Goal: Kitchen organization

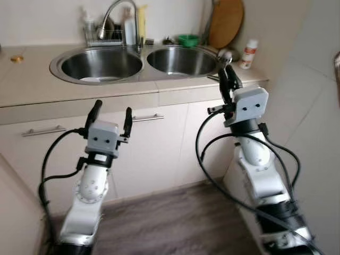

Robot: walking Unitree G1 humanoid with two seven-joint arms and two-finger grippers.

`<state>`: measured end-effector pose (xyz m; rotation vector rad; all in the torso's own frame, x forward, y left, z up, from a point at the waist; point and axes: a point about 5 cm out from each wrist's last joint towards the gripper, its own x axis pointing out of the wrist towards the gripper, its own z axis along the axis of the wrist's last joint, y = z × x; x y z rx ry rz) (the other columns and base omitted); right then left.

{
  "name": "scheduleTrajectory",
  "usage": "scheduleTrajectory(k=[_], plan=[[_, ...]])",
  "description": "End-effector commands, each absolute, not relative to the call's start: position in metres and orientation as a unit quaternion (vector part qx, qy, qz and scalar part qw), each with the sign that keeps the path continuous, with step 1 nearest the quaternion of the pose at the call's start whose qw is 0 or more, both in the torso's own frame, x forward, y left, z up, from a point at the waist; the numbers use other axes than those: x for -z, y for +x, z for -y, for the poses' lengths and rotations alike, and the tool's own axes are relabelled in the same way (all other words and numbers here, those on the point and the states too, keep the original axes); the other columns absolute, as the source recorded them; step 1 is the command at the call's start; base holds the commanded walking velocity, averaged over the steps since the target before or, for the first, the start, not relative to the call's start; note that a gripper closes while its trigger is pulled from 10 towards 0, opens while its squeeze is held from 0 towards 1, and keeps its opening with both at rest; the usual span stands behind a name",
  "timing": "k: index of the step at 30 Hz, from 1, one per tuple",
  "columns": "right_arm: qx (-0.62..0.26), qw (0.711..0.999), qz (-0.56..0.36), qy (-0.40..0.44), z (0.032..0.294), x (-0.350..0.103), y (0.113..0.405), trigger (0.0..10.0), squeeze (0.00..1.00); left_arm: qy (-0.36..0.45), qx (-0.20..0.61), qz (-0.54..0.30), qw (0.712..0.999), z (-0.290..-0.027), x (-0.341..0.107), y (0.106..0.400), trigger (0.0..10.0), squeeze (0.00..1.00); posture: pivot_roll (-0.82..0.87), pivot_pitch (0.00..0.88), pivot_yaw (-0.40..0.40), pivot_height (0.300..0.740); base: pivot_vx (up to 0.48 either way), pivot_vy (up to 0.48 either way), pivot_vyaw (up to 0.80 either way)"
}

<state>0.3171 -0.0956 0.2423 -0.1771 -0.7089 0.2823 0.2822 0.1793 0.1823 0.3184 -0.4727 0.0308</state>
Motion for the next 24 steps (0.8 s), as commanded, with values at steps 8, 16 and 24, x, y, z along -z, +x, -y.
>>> scheduleTrajectory(k=[8,16,24], plan=[[-0.138,0.925,0.337,-0.105,0.100,-0.244,0.319,10.0,0.00,0.151,0.000,0.257,0.954,-0.167,-0.193,0.284,10.0,0.00,0.07,0.000,-0.076,0.740,0.480,0.000,0.73],[-0.137,0.928,0.338,-0.073,0.101,-0.251,0.324,10.0,0.00,0.153,0.000,0.261,0.953,-0.166,-0.195,0.285,10.0,0.00,0.07,0.000,-0.081,0.740,0.479,0.000,0.80],[-0.088,0.937,0.335,-0.054,0.115,-0.256,0.331,10.0,0.00,0.153,0.000,0.261,0.953,-0.166,-0.196,0.285,10.0,0.00,0.07,0.000,-0.083,0.740,0.456,0.000,0.20]])
